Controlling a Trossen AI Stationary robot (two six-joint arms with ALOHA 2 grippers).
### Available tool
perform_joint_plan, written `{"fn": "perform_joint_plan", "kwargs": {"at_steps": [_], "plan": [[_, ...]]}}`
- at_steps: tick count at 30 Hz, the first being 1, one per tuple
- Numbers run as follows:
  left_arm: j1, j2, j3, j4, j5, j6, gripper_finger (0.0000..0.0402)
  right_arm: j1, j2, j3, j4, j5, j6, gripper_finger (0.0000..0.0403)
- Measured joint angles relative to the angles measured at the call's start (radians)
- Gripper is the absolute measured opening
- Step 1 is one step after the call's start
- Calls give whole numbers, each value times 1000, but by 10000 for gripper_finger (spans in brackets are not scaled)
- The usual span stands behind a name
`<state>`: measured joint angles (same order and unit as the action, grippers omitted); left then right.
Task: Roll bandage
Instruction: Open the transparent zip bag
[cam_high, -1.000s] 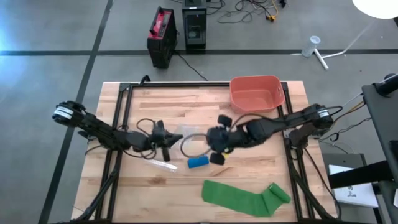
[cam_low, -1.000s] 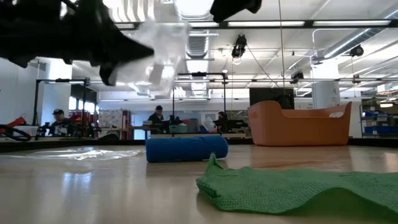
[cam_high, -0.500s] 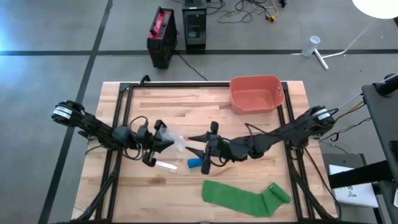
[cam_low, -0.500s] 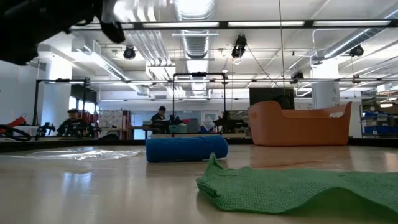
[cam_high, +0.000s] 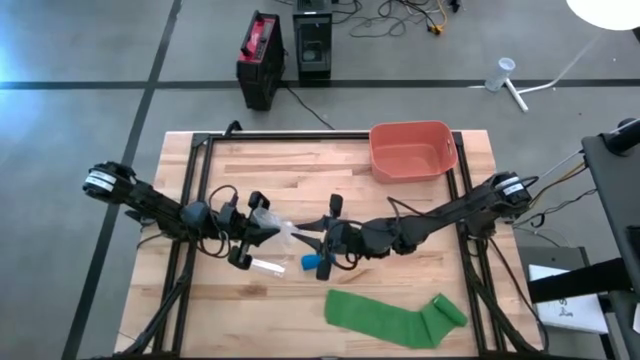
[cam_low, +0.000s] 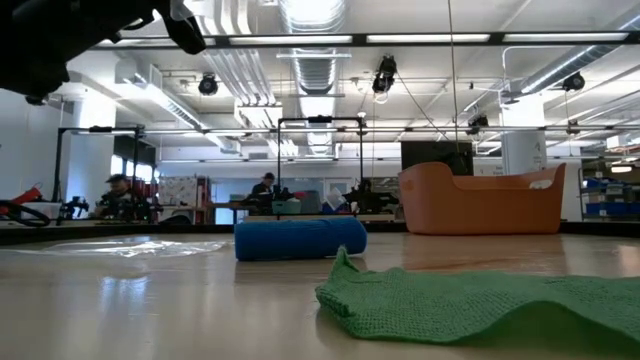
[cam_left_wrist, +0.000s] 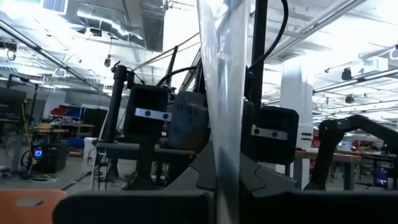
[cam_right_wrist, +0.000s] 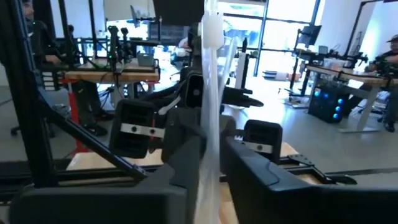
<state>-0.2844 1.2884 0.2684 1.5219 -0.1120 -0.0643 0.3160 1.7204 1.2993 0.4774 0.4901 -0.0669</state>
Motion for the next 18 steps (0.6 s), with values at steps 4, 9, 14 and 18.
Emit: {"fn": "perform_joint_plan", "kwargs": {"at_steps": [4, 9, 14, 18], "plan": [[0, 0, 0, 0, 0, 0, 0, -3, 2, 0, -7, 0, -11, 7], [0, -1, 0, -33, -2, 0, 3, -2, 2, 0, -38, 0, -12, 6], [9, -13, 0, -149, -20, -4, 32, 7, -35, 13, -256, -2, 42, 3], [26, -39, 0, -281, -57, -3, 78, 7, -67, 117, -667, -45, 160, 2]]}}
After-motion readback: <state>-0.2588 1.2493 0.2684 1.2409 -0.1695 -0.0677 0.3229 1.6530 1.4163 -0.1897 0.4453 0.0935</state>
